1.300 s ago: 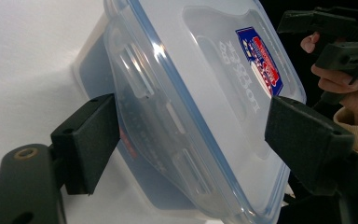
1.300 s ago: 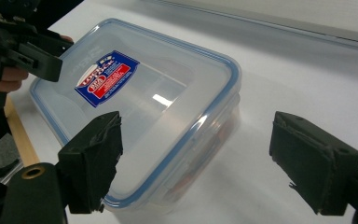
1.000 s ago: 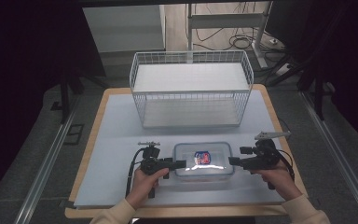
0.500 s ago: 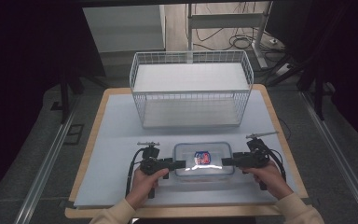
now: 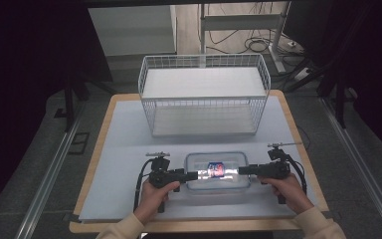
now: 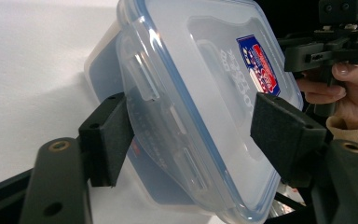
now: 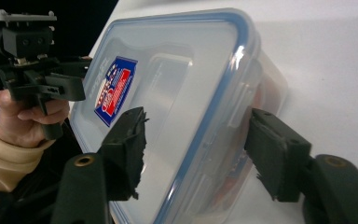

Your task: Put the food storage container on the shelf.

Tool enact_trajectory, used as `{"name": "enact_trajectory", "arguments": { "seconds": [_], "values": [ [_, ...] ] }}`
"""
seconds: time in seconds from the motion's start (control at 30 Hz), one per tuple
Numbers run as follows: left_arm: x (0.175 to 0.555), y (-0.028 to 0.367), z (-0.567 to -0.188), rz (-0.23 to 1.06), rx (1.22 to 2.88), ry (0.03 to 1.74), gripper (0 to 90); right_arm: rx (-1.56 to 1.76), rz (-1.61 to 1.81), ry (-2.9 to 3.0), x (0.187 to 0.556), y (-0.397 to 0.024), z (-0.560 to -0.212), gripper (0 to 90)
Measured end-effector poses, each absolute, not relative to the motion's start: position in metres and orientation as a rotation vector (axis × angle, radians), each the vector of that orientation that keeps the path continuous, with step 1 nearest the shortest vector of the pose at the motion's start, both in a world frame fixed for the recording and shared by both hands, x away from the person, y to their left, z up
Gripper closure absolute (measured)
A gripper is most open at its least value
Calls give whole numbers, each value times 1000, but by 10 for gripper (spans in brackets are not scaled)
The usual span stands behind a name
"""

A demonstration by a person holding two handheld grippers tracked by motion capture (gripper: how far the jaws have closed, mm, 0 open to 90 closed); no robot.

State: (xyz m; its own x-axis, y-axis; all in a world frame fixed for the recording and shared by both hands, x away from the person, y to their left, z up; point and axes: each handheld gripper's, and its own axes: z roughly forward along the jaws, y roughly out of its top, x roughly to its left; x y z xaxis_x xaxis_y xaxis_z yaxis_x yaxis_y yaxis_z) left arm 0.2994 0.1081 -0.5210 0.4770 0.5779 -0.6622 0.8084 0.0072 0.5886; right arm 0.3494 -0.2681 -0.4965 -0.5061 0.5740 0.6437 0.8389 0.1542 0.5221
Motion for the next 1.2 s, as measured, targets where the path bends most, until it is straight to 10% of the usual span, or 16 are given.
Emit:
{"name": "enact_trajectory", "arguments": {
  "seconds": [1.2],
  "values": [
    [268, 110, -506, -96, 1661, 1132, 447, -1324, -1467, -2237, 312, -272, -481, 525]
  ]
}}
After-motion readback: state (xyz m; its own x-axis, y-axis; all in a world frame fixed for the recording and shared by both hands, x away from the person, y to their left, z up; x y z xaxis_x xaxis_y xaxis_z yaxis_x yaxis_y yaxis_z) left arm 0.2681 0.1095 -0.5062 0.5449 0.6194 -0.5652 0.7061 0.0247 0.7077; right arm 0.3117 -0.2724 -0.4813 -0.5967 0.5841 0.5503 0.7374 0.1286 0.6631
